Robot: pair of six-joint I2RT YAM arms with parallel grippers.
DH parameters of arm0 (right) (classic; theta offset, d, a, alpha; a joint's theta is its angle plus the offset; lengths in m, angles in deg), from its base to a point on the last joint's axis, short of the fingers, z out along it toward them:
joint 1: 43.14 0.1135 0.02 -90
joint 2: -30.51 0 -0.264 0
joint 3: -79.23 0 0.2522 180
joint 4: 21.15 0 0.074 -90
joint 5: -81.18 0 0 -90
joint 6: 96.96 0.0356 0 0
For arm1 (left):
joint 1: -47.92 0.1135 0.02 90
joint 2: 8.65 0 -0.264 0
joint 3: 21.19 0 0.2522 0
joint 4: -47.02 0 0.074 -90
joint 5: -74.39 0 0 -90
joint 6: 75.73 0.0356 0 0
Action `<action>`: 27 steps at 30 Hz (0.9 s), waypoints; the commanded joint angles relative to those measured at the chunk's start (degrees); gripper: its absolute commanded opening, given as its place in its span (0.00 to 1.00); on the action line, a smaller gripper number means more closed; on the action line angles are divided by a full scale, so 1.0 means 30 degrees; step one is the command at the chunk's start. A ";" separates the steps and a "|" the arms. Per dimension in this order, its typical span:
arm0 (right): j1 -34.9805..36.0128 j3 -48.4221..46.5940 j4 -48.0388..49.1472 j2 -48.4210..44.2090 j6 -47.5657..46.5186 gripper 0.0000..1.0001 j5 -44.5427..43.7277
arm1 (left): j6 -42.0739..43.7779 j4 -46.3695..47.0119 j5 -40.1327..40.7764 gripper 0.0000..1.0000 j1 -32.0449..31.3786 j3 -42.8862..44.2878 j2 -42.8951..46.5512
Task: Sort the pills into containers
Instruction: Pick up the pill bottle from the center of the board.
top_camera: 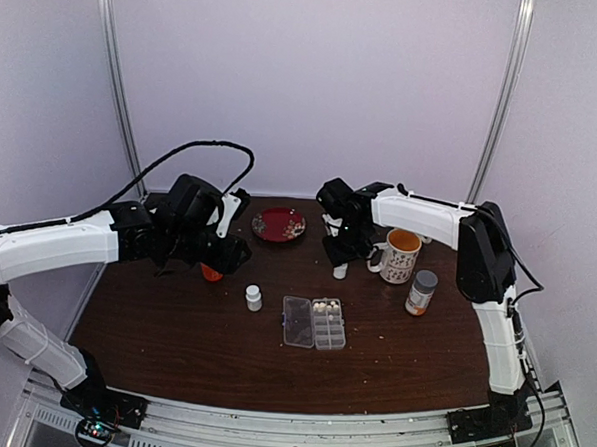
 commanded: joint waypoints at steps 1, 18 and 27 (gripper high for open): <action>-0.0110 -0.0437 -0.0233 0.0283 -0.0136 0.45 -0.0507 | 0.0311 0.0263 0.0117 0.46 0.0125 0.0517 -0.0138; -0.0111 -0.0941 -0.0055 0.0525 -0.0539 0.34 -0.0619 | 0.0300 0.0338 0.0103 0.45 0.0123 0.0399 0.0011; -0.0121 -0.0660 -0.0287 -0.0937 -0.0661 0.29 -0.0111 | 0.0285 0.0709 -0.0327 0.47 0.0117 0.0328 0.0450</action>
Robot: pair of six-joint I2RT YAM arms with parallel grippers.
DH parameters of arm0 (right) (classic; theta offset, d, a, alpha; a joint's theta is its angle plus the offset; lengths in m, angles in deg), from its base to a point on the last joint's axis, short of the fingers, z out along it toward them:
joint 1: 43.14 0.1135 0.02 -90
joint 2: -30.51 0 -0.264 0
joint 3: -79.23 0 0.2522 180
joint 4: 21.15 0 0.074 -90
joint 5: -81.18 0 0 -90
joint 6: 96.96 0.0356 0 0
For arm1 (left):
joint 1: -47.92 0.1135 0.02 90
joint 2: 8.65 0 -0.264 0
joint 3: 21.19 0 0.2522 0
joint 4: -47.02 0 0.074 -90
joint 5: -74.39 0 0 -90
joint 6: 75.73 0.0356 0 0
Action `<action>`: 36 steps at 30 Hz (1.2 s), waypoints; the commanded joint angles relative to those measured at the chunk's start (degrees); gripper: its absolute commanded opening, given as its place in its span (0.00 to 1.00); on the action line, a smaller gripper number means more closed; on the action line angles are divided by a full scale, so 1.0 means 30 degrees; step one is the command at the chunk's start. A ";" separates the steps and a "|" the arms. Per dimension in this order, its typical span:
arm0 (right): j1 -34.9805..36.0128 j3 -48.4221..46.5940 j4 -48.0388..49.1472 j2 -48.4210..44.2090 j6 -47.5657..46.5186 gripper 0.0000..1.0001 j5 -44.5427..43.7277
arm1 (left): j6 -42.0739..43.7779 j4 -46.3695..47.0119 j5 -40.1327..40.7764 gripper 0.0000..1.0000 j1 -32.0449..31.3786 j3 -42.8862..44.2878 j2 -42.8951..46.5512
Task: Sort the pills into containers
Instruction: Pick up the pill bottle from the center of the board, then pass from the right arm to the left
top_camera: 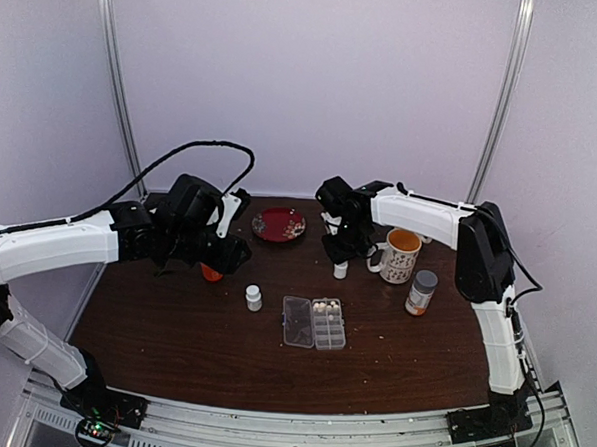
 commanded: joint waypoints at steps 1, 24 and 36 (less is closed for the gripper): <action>-0.0105 -0.0024 -0.0191 -0.1572 -0.0148 0.29 0.0174 | 0.0136 0.1006 -0.0605 0.48 0.0131 0.0164 0.0593; 0.3481 0.8185 0.5386 -1.2997 0.3473 0.25 0.8570 | 0.2934 1.0072 -0.6671 0.95 0.0124 -0.5172 0.7038; 0.6353 1.1003 1.0701 -1.4977 0.5174 0.23 0.8069 | 1.0041 1.6185 -1.2759 0.90 0.0106 -1.0014 0.8302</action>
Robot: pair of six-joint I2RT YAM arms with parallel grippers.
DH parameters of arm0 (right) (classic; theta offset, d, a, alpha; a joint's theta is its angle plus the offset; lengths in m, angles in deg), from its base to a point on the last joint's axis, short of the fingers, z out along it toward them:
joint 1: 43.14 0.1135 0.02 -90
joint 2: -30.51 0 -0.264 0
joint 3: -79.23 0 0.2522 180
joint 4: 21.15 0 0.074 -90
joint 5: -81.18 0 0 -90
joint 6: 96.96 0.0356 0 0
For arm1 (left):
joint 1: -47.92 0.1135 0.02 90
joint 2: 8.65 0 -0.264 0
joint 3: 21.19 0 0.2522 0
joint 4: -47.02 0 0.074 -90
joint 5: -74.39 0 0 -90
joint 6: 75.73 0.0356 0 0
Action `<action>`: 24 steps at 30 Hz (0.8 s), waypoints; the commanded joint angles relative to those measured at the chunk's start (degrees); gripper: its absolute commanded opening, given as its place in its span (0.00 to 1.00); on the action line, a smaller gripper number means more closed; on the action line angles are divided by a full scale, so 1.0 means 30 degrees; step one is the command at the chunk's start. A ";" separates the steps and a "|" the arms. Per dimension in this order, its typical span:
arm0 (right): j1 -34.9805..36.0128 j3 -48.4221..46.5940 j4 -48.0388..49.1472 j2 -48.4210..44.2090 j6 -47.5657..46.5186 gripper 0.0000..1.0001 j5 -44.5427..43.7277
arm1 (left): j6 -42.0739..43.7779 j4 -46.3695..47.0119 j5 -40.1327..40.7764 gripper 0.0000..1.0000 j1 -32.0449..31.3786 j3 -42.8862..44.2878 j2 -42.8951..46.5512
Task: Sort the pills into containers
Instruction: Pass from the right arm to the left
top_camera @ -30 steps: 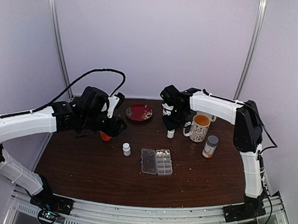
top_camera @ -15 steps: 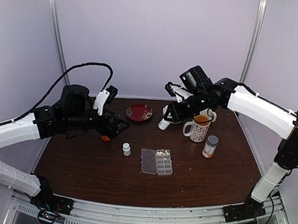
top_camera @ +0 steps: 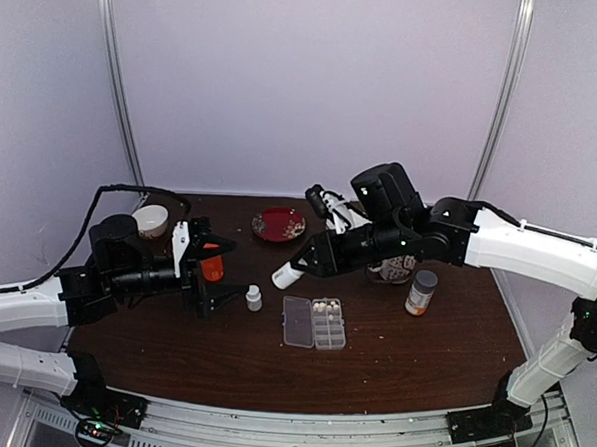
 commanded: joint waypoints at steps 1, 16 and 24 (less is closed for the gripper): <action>0.0811 -0.0385 0.2147 -0.0972 0.0217 0.23 -0.0568 | 0.2375 0.3350 -0.2568 0.90 0.0072 0.0126 -0.0710; 0.1597 0.0711 0.4853 -0.1792 0.1064 0.23 -0.0855 | 0.1385 0.4543 -0.1982 0.90 -0.0161 0.1246 -0.2832; 0.1911 0.1652 0.6318 -0.1847 0.1907 0.22 -0.0939 | 0.0544 0.5922 -0.1948 0.81 -0.0191 0.1141 -0.3049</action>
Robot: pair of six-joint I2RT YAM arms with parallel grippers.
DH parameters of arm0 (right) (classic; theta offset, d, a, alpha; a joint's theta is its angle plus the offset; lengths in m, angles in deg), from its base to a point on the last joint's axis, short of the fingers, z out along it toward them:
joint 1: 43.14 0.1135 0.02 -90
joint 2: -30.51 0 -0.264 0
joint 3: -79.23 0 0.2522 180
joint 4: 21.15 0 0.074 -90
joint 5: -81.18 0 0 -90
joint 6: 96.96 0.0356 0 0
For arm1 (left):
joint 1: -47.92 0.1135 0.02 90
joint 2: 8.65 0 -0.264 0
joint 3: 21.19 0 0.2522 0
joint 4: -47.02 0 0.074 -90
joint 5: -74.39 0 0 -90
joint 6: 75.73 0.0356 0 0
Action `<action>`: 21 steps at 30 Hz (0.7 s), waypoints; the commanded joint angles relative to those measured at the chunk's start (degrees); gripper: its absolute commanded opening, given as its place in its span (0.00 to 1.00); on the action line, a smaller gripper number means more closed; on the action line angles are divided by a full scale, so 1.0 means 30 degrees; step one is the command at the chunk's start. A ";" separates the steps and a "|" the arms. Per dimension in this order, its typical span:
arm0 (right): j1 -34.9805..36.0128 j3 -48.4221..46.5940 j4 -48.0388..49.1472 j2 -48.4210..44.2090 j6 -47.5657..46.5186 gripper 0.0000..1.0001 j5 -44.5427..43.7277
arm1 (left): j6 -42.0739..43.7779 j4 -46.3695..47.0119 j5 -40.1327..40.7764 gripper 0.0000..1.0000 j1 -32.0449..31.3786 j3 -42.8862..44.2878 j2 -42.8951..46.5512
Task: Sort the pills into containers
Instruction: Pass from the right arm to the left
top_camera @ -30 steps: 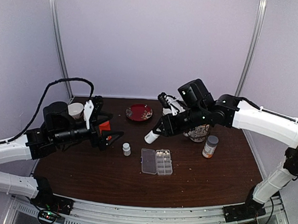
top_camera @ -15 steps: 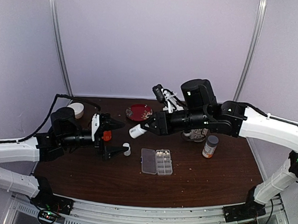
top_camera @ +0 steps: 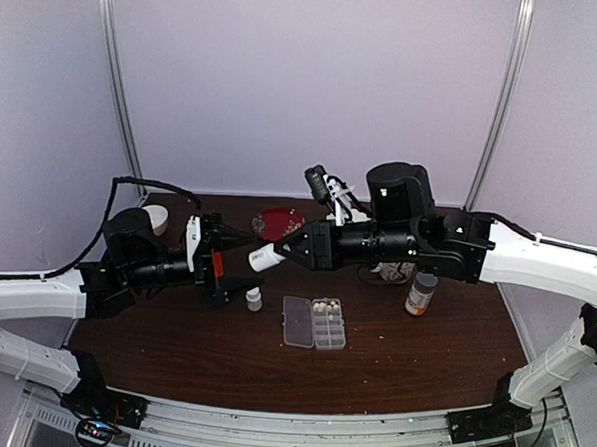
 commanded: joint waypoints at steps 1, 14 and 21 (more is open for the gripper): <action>0.0219 0.0484 0.1274 -0.0289 0.0584 0.22 -0.0245 | -0.0514 0.1747 0.0216 0.80 -0.0133 0.0534 -0.0163; 0.0273 0.1014 0.1804 -0.0786 0.0748 0.22 -0.0053 | -0.1129 0.1715 0.0239 0.67 -0.0133 0.0961 -0.0289; 0.0280 0.1145 0.2036 -0.0889 0.0758 0.23 -0.0010 | -0.1268 0.1508 -0.0078 0.65 -0.0141 0.1203 -0.0532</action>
